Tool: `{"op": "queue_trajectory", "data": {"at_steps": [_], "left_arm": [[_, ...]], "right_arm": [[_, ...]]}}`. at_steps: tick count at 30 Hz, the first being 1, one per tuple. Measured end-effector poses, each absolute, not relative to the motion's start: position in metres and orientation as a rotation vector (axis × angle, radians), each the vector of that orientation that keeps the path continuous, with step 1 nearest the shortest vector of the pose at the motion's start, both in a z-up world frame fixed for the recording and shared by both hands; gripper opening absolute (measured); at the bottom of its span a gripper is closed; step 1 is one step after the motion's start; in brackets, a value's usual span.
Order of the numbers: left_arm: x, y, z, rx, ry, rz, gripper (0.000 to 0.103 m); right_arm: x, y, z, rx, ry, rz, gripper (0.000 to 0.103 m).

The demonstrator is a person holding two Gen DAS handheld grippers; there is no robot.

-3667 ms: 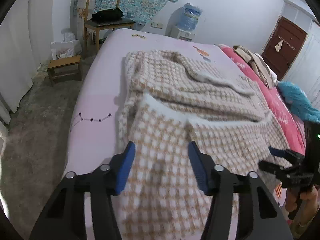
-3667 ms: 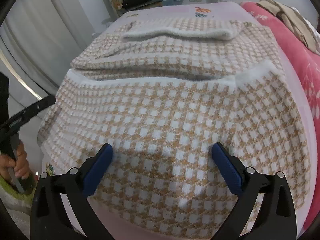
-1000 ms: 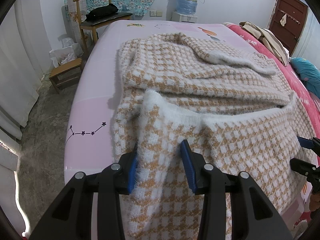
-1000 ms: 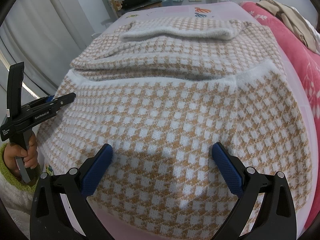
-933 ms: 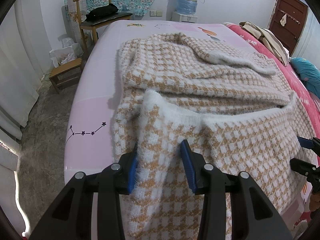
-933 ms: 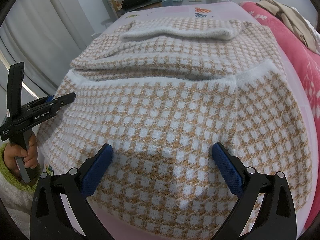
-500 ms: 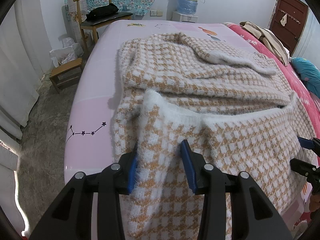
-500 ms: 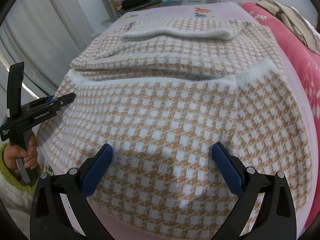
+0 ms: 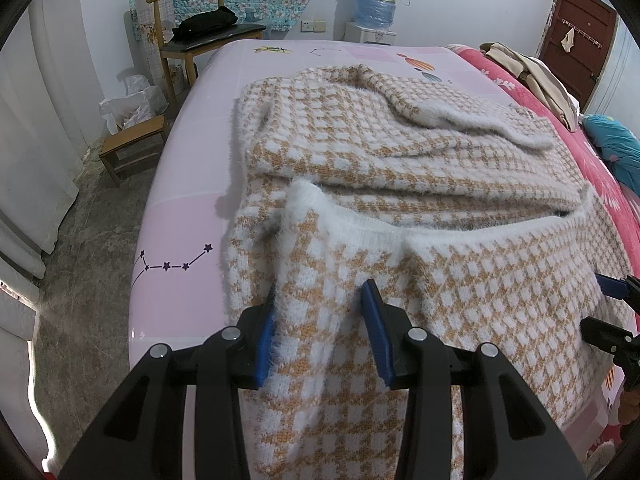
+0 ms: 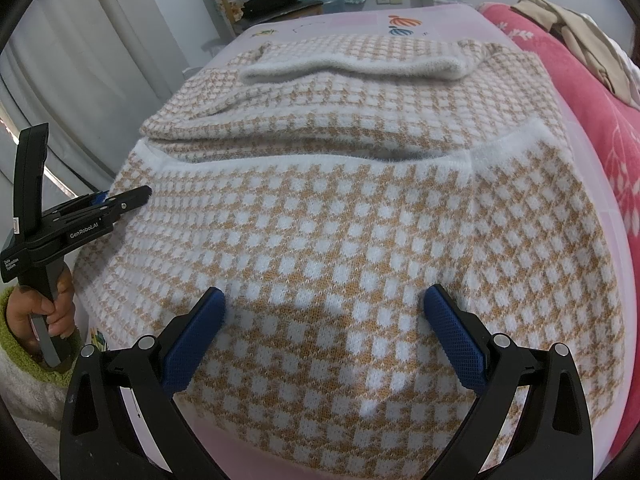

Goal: Fold large clothes

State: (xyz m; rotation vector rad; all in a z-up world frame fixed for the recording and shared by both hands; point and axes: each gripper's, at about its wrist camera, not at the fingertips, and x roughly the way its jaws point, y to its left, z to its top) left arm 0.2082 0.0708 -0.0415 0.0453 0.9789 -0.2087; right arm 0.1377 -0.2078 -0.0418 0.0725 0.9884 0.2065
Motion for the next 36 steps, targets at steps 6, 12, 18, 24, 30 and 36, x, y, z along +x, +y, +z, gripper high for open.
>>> {"op": "queue_trajectory", "data": {"at_steps": [6,12,18,24,30,36], "left_arm": [[0.208,0.071,-0.042,0.046,0.979,-0.208,0.039],[0.208,0.070,-0.042,0.048,0.980,-0.207,0.039],[0.208,0.070,-0.042,0.049,0.981,-0.205,0.039],[0.208,0.071,-0.043,0.050,0.982,-0.205,0.039],[0.208,0.070,-0.042,0.049,0.982,-0.205,0.039],[0.208,0.070,-0.042,0.048,0.981,-0.201,0.039]], "right_arm": [[0.138,-0.208,-0.042,0.072,0.989,0.208,0.095],[0.134,-0.217,-0.035,0.097,0.971,0.205,0.095],[0.121,-0.277,-0.005,0.169,0.862,0.129,0.093],[0.127,-0.337,0.010,0.278,0.820,0.025,0.080],[0.155,-0.353,0.005,0.300,0.840,0.036,0.062],[0.181,-0.351,0.002,0.275,0.846,0.071,0.049]]}}
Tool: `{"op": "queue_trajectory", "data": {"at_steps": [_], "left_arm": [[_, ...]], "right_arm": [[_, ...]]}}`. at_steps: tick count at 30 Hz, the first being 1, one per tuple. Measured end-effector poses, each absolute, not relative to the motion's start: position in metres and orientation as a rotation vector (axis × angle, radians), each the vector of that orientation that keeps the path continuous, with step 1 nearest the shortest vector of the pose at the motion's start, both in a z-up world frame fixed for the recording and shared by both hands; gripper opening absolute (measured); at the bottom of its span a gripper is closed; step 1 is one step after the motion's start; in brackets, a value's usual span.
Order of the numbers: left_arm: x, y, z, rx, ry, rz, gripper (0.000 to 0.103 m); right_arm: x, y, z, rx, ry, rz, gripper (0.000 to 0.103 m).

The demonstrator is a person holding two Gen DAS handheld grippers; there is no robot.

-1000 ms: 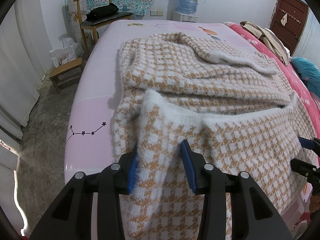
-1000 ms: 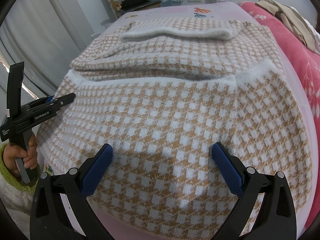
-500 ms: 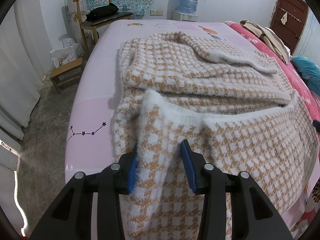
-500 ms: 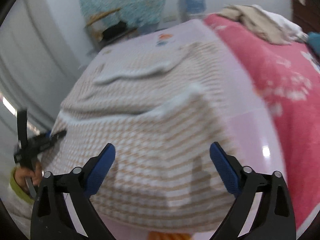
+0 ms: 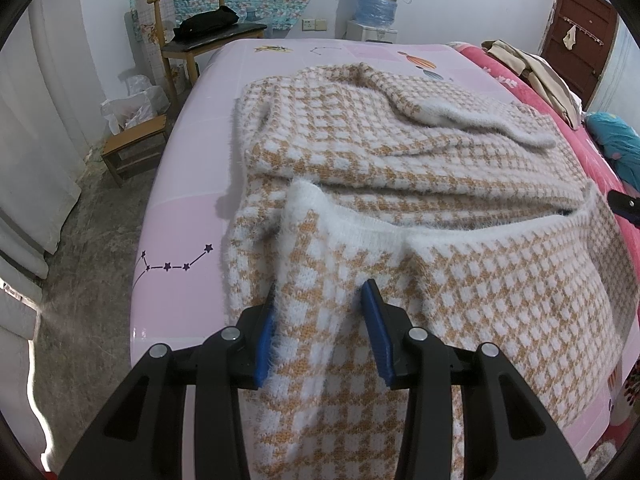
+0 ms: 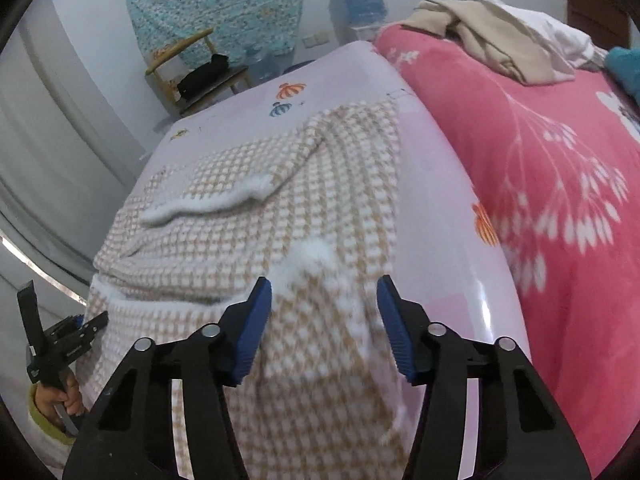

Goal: Fold large clothes

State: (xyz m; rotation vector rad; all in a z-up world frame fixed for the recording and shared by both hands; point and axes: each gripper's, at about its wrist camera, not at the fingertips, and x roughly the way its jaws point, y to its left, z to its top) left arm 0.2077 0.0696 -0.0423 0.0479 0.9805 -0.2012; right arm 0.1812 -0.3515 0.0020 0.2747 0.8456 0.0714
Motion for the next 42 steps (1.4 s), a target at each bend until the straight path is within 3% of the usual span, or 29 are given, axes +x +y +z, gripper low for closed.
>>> {"op": "queue_trajectory", "data": {"at_steps": [6,13,32,42], "left_arm": [[0.207,0.071,-0.043,0.048,0.980,-0.200,0.039],[0.207,0.071,-0.043,0.049,0.981,-0.200,0.039],[0.207,0.071,-0.042,0.051,0.982,-0.200,0.039],[0.206,0.071,-0.043,0.055,0.982,-0.195,0.039]], "right_arm": [[0.192,-0.357,-0.013,0.303,0.894,0.100,0.037],[0.168,-0.358,-0.018,0.325,0.934,0.147,0.035],[0.178,-0.353,-0.022,0.303,0.972,0.190,0.016],[0.178,-0.339,-0.023,0.200,0.969,0.128,0.015]]}}
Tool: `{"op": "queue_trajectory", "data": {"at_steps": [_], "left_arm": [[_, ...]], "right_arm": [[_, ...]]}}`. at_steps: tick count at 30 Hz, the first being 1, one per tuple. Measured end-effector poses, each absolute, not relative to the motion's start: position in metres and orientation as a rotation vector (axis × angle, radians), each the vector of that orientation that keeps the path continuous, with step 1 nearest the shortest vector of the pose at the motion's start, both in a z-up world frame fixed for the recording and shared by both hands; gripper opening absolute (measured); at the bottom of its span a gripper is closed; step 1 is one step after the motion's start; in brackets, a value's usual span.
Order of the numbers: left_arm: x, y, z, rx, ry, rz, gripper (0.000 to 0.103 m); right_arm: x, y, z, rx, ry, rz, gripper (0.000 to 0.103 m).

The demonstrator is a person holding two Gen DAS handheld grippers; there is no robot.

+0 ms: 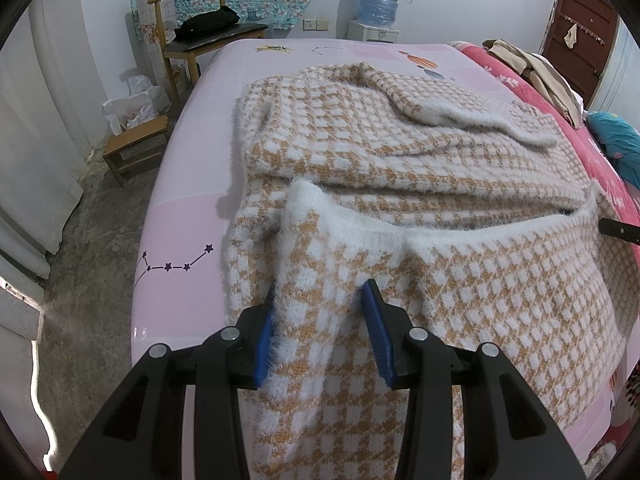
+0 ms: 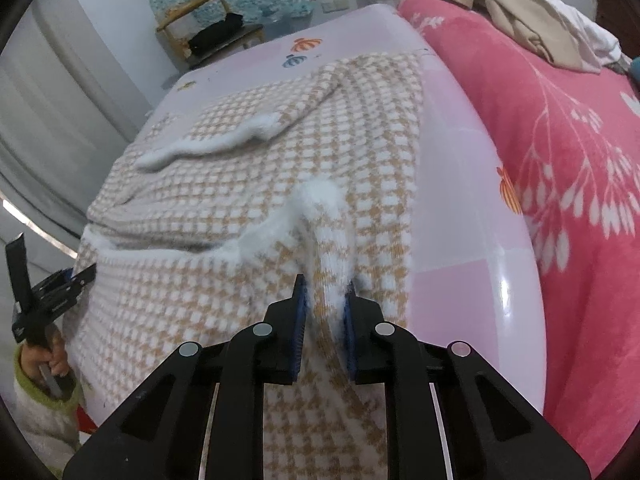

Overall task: Fold large clothes
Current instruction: 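Move the right gripper to the coat's fluffy side edge and close on it, then grasp the coat edge with the left gripper while the right gripper lifts its edge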

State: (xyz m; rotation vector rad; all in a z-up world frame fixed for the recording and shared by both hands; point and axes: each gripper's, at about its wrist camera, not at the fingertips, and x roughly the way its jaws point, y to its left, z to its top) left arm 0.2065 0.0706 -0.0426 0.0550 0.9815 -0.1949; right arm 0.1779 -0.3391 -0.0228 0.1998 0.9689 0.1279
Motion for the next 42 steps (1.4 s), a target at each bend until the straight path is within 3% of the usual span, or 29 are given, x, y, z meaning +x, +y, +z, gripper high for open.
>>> {"op": "queue_trajectory", "data": {"at_steps": [38,42], "left_arm": [[0.204,0.061,-0.039,0.119,1.000,-0.139,0.041],[0.204,0.063,-0.038,0.120,0.998,-0.139,0.041]], "right_arm": [[0.184,-0.276,-0.026,-0.010,0.962,-0.031,0.017],[0.177,-0.266,-0.024,-0.038,0.937,-0.047,0.012]]}}
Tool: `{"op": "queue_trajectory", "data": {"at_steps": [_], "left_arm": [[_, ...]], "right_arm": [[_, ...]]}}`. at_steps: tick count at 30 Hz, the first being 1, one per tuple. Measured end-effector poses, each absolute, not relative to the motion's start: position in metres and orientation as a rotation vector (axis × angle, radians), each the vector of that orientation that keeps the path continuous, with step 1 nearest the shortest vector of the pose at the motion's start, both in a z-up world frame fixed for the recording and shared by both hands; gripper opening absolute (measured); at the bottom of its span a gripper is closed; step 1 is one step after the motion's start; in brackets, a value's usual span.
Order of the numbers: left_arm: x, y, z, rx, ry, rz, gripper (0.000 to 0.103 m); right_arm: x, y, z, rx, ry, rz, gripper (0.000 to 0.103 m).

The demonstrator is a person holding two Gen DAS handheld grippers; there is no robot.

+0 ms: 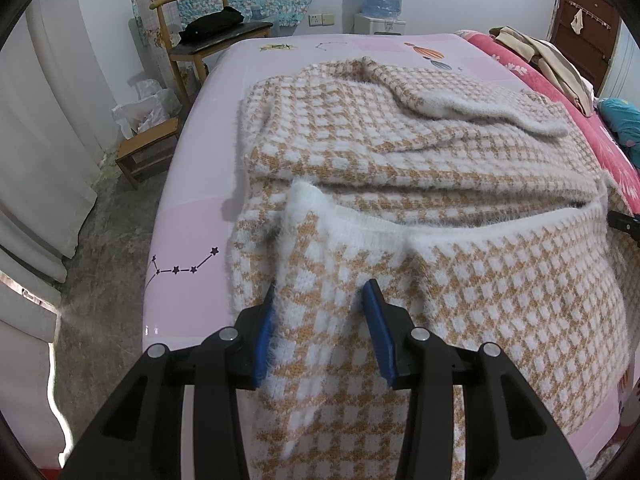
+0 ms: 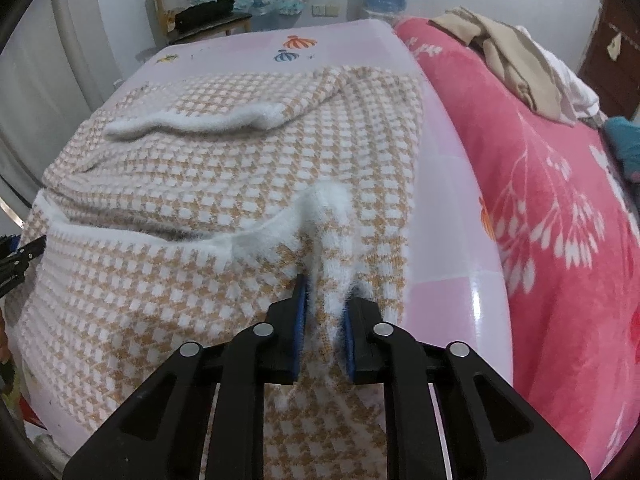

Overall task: Fold large clothes
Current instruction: 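Grasp the coat edge with the left gripper while the right gripper lifts its edge, then fold the held coat edges over with both grippers and release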

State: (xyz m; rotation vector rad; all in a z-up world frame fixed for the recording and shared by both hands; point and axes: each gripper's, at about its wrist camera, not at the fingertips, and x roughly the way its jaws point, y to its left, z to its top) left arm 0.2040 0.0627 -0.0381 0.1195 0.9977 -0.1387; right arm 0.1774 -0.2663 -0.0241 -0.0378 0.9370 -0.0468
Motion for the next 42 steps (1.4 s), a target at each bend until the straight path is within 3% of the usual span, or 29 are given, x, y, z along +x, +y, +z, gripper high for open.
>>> {"op": "queue_trajectory", "data": {"at_steps": [5,7,10,21,28,35,37,40,42], "left_arm": [[0.203,0.061,-0.035,0.136,0.972,-0.126,0.040],[0.198,0.061,-0.031,0.149,0.942,-0.116,0.023],[0.187,0.066,-0.018,0.129,0.879,-0.126,0.012],[0.156,0.089,0.089,0.079,0.563,-0.180,0.009],[0.237,0.087,0.127,0.090,0.478,-0.211,0.009],[0.364,0.078,0.092,0.060,0.640,-0.227,0.009],[0.387,0.077,0.068,0.058,0.713,-0.212,0.010],[0.421,0.089,0.025,0.007,0.884,-0.205,0.015],[0.432,0.103,0.005,-0.059,0.960,-0.203,0.023]], "right_arm": [[0.158,-0.261,-0.009,-0.040,0.871,-0.063,0.007],[0.149,-0.261,0.001,-0.036,0.834,-0.069,0.006],[0.129,-0.264,0.020,-0.011,0.772,-0.069,0.006],[0.104,-0.273,0.101,0.040,0.534,-0.030,0.005],[0.185,-0.298,0.133,0.057,0.472,0.012,0.006],[0.311,-0.324,0.098,0.108,0.605,0.032,0.006],[0.341,-0.330,0.072,0.145,0.694,0.055,0.008],[0.375,-0.344,0.029,0.196,0.834,0.062,0.022],[0.384,-0.357,0.011,0.256,0.894,0.062,0.044]]}}
